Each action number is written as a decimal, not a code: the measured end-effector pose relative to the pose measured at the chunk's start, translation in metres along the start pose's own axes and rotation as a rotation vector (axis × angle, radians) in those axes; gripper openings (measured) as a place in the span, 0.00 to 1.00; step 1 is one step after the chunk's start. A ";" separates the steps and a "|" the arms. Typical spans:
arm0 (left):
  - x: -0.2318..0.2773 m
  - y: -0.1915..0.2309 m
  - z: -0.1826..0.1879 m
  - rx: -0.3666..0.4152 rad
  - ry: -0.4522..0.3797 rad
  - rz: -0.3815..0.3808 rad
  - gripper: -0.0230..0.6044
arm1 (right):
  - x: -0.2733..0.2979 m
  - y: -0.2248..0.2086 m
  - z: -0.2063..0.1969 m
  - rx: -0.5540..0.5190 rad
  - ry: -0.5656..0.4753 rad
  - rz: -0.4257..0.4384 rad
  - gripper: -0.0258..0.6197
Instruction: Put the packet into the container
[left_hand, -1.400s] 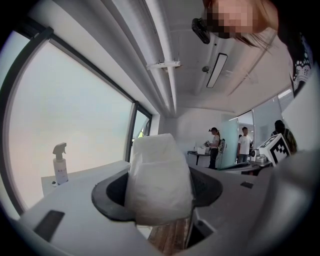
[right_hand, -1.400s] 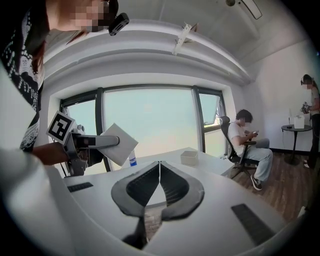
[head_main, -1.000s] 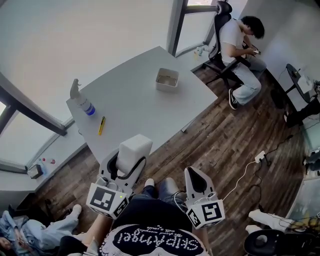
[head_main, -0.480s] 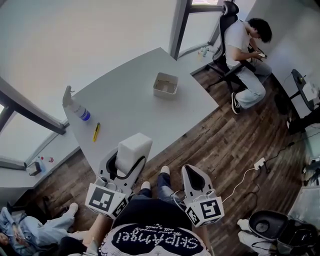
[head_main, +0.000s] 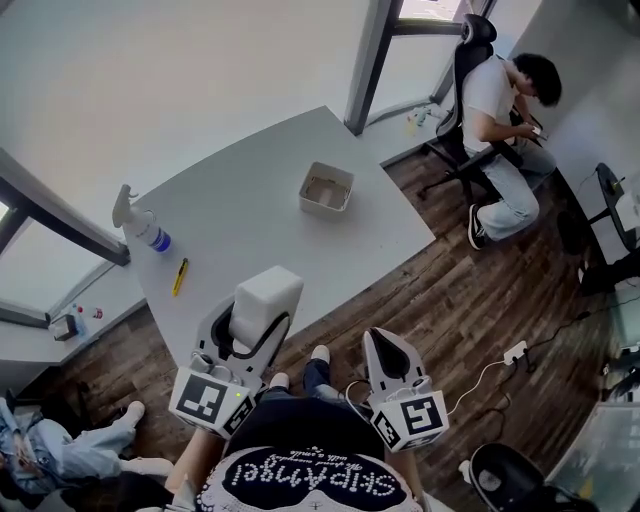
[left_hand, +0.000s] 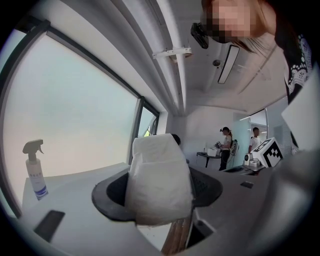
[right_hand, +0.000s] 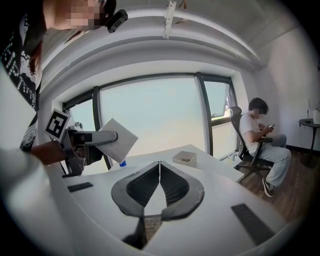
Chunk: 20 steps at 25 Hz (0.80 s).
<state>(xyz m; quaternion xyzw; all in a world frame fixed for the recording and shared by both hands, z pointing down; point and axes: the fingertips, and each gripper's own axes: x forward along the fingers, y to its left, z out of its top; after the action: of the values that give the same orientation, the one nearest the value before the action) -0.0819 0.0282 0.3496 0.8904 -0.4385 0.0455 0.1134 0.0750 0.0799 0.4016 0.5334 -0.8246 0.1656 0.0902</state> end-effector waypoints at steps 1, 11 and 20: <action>0.004 -0.001 0.001 -0.001 -0.003 0.004 0.48 | 0.001 -0.004 0.001 0.007 0.001 0.002 0.06; 0.029 -0.014 0.006 0.007 -0.029 0.029 0.48 | 0.005 -0.040 0.010 -0.001 -0.015 0.016 0.06; 0.035 -0.008 0.007 -0.008 -0.045 0.063 0.48 | 0.017 -0.043 0.010 -0.011 0.003 0.057 0.06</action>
<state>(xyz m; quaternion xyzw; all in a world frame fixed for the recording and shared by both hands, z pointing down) -0.0543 0.0042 0.3475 0.8765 -0.4688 0.0273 0.1057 0.1075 0.0457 0.4053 0.5092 -0.8401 0.1642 0.0895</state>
